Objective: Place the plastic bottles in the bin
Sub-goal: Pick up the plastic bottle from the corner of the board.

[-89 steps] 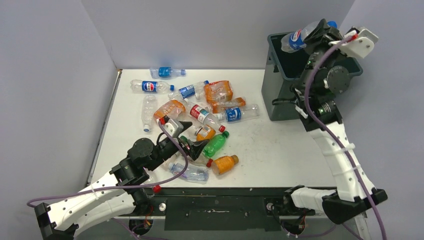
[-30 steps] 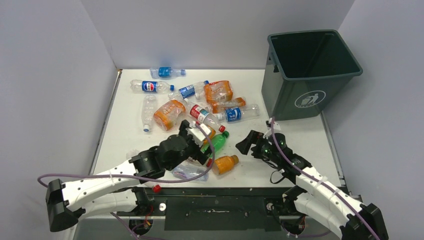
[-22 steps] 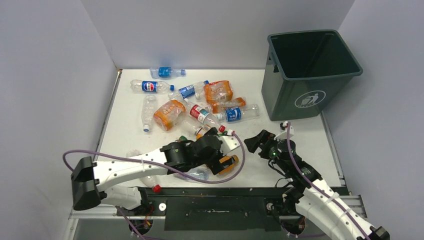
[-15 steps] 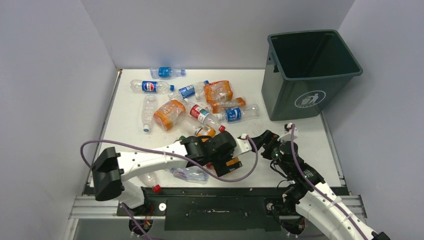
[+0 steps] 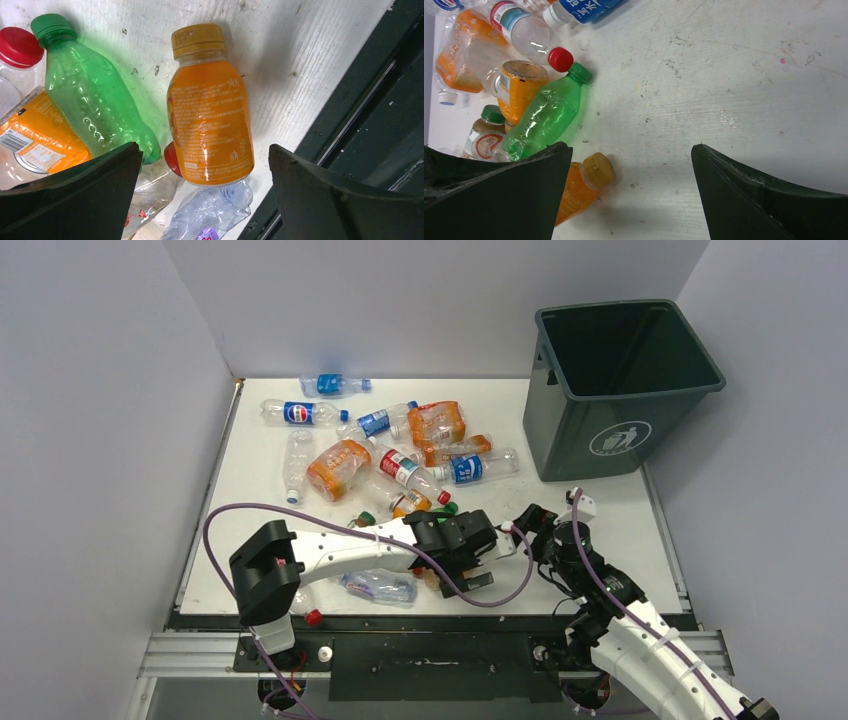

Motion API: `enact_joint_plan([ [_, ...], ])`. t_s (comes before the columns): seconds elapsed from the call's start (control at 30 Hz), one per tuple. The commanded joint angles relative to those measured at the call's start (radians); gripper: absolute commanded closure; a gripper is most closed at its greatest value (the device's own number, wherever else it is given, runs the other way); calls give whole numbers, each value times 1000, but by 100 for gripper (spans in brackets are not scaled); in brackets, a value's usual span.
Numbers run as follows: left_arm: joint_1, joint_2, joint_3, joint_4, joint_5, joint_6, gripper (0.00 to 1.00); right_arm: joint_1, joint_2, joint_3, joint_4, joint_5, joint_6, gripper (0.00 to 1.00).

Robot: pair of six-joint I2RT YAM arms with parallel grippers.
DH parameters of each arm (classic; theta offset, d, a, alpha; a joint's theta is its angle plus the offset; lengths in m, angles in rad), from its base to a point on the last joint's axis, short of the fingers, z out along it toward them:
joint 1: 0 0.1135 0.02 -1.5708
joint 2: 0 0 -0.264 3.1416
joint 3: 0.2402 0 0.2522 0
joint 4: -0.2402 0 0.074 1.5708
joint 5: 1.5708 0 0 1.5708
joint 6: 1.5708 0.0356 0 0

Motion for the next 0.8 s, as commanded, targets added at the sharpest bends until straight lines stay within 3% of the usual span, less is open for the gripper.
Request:
enact_joint_plan([
  [0.0,3,58,26,-12,6,11,0,9,-22,55,65,-24,-1,5],
  [0.37,21,82,-8,38,39,-18,19,7,-112,107,-4,50,-10,3],
  [0.57,23,25,-89,107,47,-60,18,9,-167,108,-45,72,0,0],
  [0.67,23,21,-110,114,35,-74,16,9,-195,121,-61,85,2,9],
  [0.77,23,18,-127,127,31,-80,17,10,-211,144,-77,89,-3,10],
])
